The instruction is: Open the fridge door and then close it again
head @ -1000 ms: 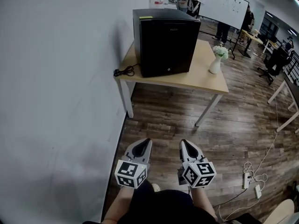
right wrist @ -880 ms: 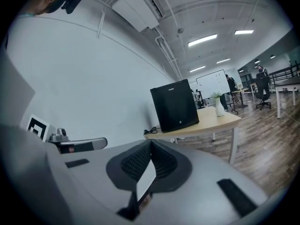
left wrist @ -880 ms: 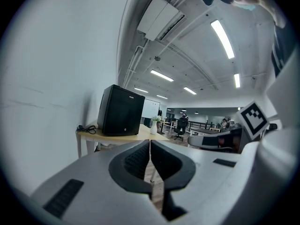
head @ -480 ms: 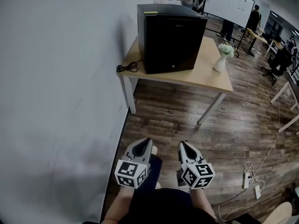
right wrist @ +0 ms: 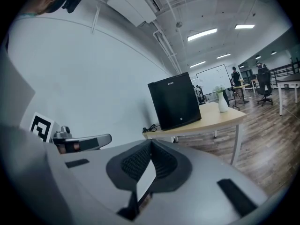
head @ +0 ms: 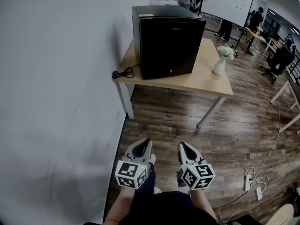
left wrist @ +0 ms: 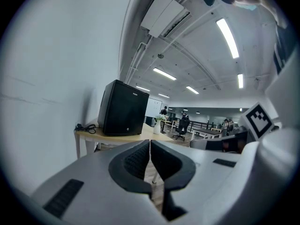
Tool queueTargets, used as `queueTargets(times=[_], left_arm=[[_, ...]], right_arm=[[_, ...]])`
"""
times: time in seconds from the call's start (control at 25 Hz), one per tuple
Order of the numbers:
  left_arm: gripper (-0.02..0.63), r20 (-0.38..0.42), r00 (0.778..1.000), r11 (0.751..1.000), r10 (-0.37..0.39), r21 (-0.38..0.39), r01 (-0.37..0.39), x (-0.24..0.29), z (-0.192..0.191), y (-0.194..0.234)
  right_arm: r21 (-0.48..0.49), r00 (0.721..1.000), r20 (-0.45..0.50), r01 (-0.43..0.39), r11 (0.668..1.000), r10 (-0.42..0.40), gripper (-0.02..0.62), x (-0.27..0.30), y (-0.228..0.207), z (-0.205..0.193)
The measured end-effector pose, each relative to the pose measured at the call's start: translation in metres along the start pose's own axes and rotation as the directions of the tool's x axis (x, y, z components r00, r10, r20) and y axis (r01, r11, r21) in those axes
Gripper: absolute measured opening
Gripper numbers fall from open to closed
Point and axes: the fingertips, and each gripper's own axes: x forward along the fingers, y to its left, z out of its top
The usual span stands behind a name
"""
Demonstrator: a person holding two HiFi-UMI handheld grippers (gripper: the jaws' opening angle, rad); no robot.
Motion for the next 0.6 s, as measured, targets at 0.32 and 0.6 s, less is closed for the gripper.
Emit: queueTargets(times=[0.32, 0.6], left_arm=[[0.009, 0.007, 1.000, 1.000, -0.010, 0.005, 0.010, 0.054, 0.026, 0.029], [0.009, 0.001, 1.000, 1.000, -0.019, 0.008, 0.019, 0.097, 0.049, 0.064]], right_arm=[[0.002, 1.000, 0.003, 0.004, 1.000, -0.004, -0.015, 0.054, -0.021, 0.027], [0.009, 1.000, -0.001, 0.002, 1.000, -0.002, -0.015, 0.106, -0.030, 0.050]])
